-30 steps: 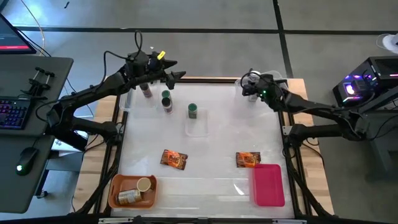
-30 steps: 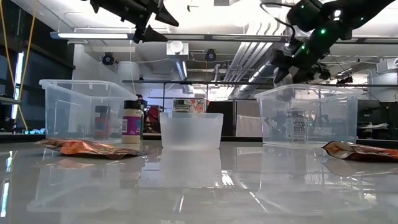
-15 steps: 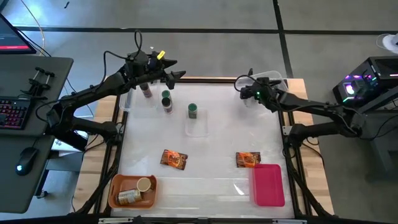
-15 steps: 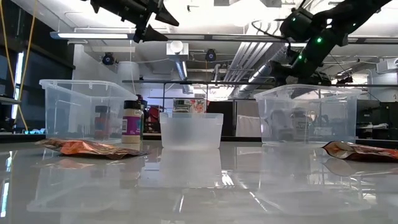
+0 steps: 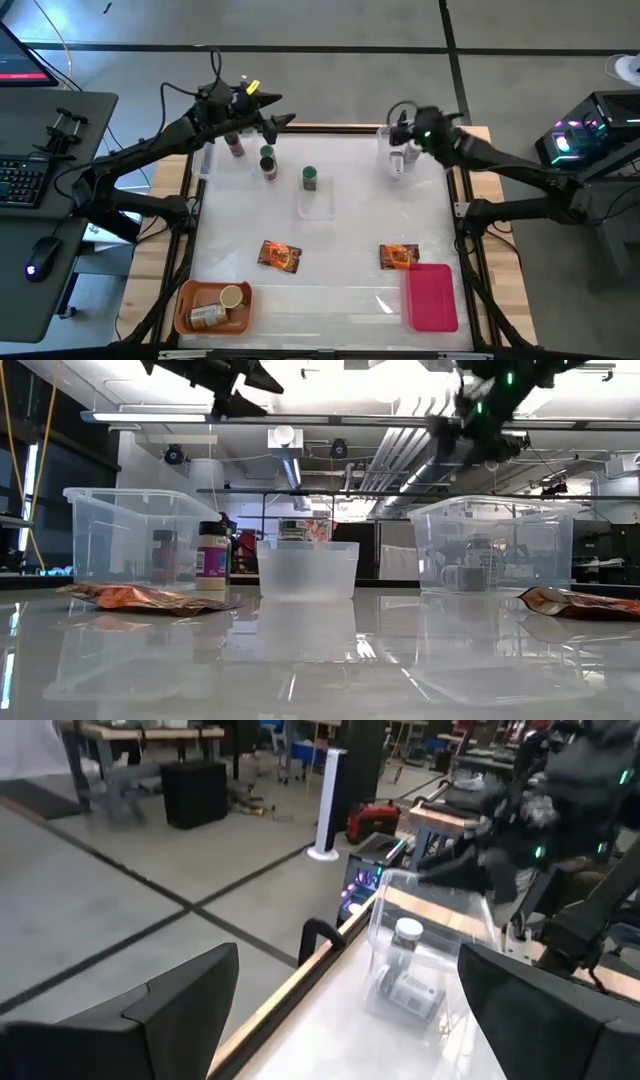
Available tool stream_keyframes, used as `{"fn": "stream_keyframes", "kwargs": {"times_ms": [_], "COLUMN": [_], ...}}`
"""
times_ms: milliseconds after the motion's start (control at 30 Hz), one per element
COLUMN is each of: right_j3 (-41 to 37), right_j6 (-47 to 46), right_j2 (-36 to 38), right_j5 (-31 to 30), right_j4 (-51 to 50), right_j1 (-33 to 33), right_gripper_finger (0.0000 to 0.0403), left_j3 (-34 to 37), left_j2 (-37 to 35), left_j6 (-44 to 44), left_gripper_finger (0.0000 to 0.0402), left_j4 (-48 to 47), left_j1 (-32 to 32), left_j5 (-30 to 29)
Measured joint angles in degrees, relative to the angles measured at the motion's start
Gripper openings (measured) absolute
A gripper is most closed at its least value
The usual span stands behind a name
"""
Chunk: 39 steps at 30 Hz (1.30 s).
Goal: Sort spices by type
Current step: Put the black seasoning bottle into the left large transparent bin
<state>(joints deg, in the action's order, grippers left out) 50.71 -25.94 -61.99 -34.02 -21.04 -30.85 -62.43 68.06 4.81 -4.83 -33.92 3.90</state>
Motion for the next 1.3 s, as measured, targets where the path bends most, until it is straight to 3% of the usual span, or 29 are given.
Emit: {"fn": "stream_keyframes", "kwargs": {"times_ms": [133,333,433,633,1000,1100,1300], "right_j3": [7.94,12.86,12.88,12.9,12.9,12.9,12.9], "right_j6": [4.61,5.28,5.44,5.54,6.51,6.07,0.0], "right_j2": [0.65,-1.49,-2.83,-5.33,-5.4,-5.4,-5.4], "right_j5": [3.45,19.37,24.93,26.36,28.93,30.41,35.54], "right_j4": [0.18,4.15,5.88,6.25,9.36,10.09,10.4], "right_j1": [-0.02,1.24,2.83,5.95,6.64,6.64,6.64], "right_gripper_finger": [0.0252,0.0251,0.0251,0.0251,0.0252,0.0252,0.0252], "left_j3": [0.0,-0.02,-0.01,0.0,0.31,3.22,15.16], "left_j2": [-2.03,-3.95,-4.63,-5.41,-5.43,-5.92,-10.12], "left_j6": [0.03,4.07,5.42,4.24,3.22,5.94,14.35], "left_gripper_finger": [0.0365,0.0365,0.0365,0.0365,0.0365,0.0365,0.0365], "left_j4": [-0.54,-4.8,-9.9,-19.44,-19.04,-18.27,-11.19], "left_j1": [-0.02,0.45,1.31,4.43,10.24,11.15,15.26], "left_j5": [1.32,16.14,20.57,20.97,23.09,26.0,25.49]}}
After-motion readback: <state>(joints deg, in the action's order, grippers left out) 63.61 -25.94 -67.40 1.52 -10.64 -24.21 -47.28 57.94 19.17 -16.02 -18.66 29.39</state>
